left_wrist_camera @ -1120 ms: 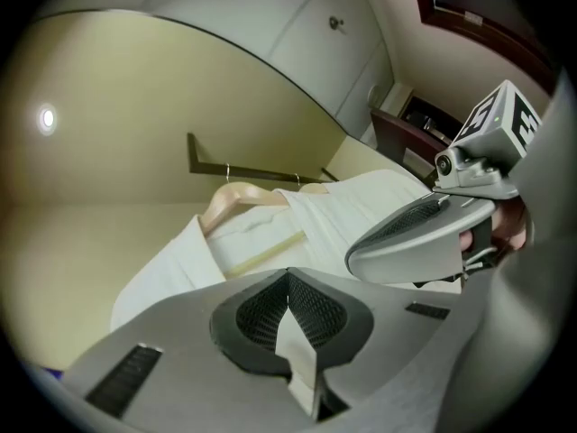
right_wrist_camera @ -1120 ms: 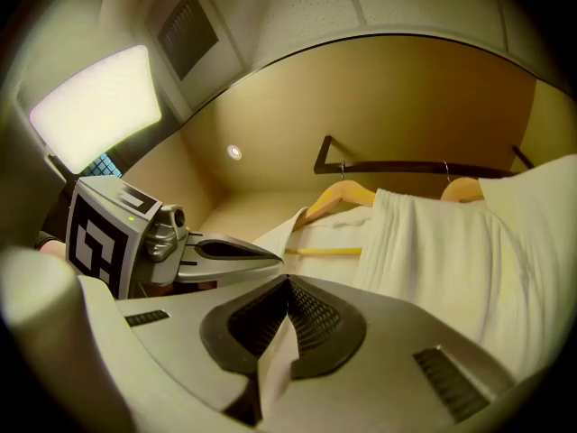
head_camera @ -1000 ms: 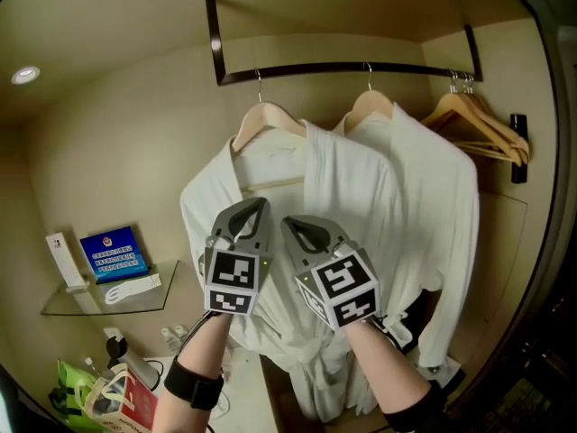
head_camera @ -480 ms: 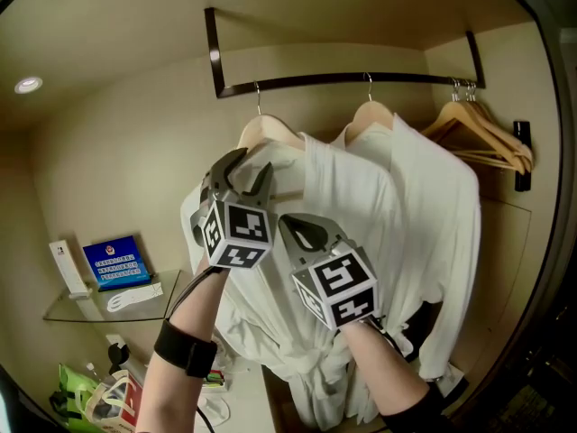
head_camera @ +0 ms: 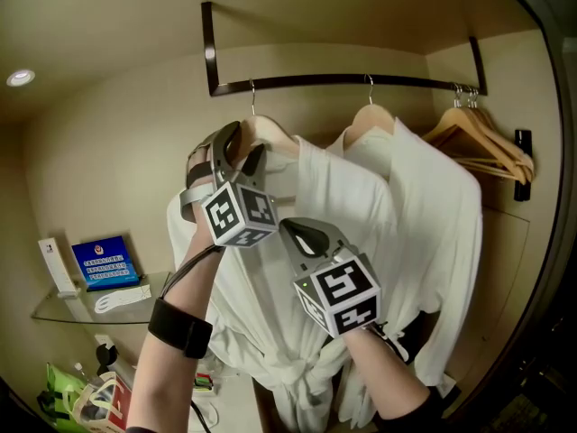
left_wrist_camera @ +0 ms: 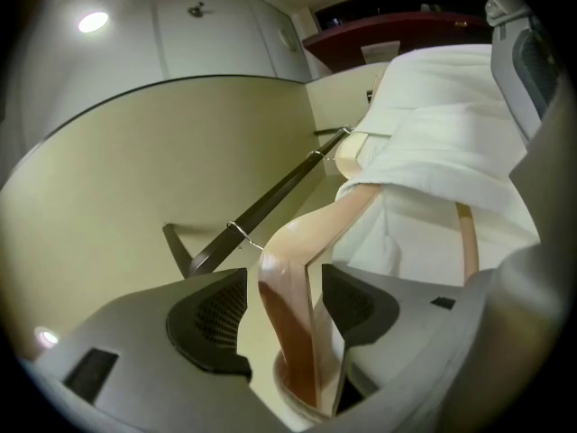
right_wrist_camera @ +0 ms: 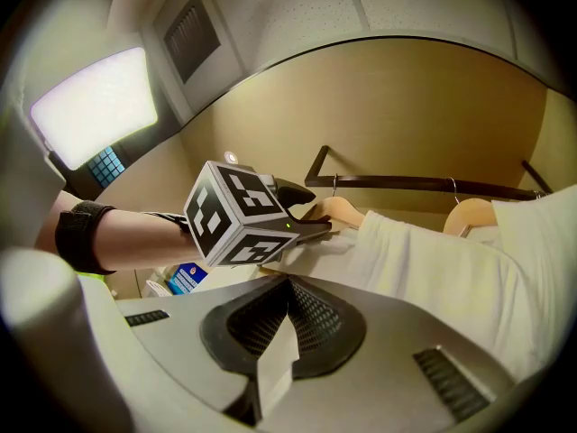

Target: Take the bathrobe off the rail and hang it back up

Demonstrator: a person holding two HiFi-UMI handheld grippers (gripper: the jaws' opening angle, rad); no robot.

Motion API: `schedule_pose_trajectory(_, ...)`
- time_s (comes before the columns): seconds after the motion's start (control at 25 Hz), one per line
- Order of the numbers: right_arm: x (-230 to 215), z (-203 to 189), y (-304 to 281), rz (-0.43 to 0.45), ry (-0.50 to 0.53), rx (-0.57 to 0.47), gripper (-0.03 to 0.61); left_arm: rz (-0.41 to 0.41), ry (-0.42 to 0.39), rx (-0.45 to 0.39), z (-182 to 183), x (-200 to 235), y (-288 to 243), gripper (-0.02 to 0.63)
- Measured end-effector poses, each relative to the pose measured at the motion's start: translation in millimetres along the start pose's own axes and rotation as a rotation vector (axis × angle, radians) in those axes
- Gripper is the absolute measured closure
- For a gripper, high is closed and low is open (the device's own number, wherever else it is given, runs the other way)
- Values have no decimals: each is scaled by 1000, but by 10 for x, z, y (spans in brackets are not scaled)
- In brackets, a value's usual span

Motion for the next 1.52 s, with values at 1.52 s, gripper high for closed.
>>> schedule_pose_trajectory(1.52,-203,-26,-98,37,-26,-61,561,60,-24,0,173,241,-411,400)
Point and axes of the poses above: the fingertips, and each gripper's own axes: y backward along the fingers, x to its left, z out of its top, the point moved 4 cm from there along y, backward along the fingers, and after that the axes turned 10 degrees about -x, right-handed, at the moved point
